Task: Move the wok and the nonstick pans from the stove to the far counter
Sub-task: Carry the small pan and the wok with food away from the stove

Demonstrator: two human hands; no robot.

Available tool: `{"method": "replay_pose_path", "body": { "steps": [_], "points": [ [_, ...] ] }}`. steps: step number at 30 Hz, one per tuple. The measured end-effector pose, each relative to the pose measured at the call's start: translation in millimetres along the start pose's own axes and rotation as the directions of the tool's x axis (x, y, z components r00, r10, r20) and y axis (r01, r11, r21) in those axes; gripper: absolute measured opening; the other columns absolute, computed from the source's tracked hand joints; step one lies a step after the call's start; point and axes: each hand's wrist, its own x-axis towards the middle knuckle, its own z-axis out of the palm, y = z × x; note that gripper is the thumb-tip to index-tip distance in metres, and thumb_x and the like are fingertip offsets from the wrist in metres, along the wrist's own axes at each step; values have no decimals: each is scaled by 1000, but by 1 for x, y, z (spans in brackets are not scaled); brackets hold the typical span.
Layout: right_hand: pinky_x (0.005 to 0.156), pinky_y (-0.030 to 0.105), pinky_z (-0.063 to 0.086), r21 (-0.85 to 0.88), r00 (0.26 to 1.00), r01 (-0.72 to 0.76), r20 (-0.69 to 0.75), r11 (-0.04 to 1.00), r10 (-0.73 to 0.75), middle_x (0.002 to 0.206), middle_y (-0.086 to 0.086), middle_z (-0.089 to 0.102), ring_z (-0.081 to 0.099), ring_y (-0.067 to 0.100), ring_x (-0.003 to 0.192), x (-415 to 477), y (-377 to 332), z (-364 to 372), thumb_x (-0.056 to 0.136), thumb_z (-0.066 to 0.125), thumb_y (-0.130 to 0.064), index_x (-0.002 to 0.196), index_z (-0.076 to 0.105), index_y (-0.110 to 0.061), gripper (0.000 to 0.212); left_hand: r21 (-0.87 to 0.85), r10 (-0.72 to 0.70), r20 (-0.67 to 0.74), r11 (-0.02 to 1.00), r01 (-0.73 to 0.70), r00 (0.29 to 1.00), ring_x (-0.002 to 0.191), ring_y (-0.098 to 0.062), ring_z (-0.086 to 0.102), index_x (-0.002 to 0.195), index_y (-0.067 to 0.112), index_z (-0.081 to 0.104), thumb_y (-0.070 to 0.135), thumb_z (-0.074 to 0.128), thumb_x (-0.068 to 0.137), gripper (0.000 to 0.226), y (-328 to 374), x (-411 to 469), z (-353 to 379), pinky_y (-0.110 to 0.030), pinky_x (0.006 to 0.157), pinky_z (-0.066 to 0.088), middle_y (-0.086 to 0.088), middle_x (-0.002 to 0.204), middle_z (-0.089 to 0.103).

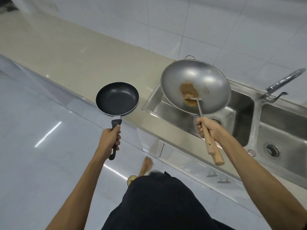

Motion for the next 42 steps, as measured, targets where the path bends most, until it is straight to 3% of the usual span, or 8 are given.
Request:
{"method": "replay_pose_path", "body": {
  "steps": [9,24,33,42],
  "points": [
    [29,15,32,99,996,-43,-68,994,50,45,0,44,38,8,29,47,-44,49,88,52,-8,63,47,-14,26,116,0,83,993,-10,997,41,-14,40,84,7,60,32,55,99,29,70,122,-33,-27,37,39,-1,55,46],
    [32,19,37,223,980,-57,-175,973,97,47,0,49,41,9,33,76,-67,90,85,55,-7,69,50,-14,18,127,-44,160,992,23,986,36,-11,38,83,7,59,30,57,97,26,131,245,-49,-25,36,36,0,56,46],
    [32,18,36,397,955,-69,-239,915,175,48,1,50,40,10,33,89,-83,147,85,55,-6,74,47,-14,16,207,-45,271,978,-12,961,33,-10,37,81,8,56,29,55,98,27,179,341,-83,-22,32,35,-2,59,45],
    [36,21,42,375,926,-46,-331,926,180,52,2,53,44,11,37,96,-82,178,87,57,-9,76,52,-12,13,292,-42,318,955,-56,947,34,-11,39,78,8,56,29,56,97,27,201,424,-96,-23,33,36,-3,58,47]
  ]
}}
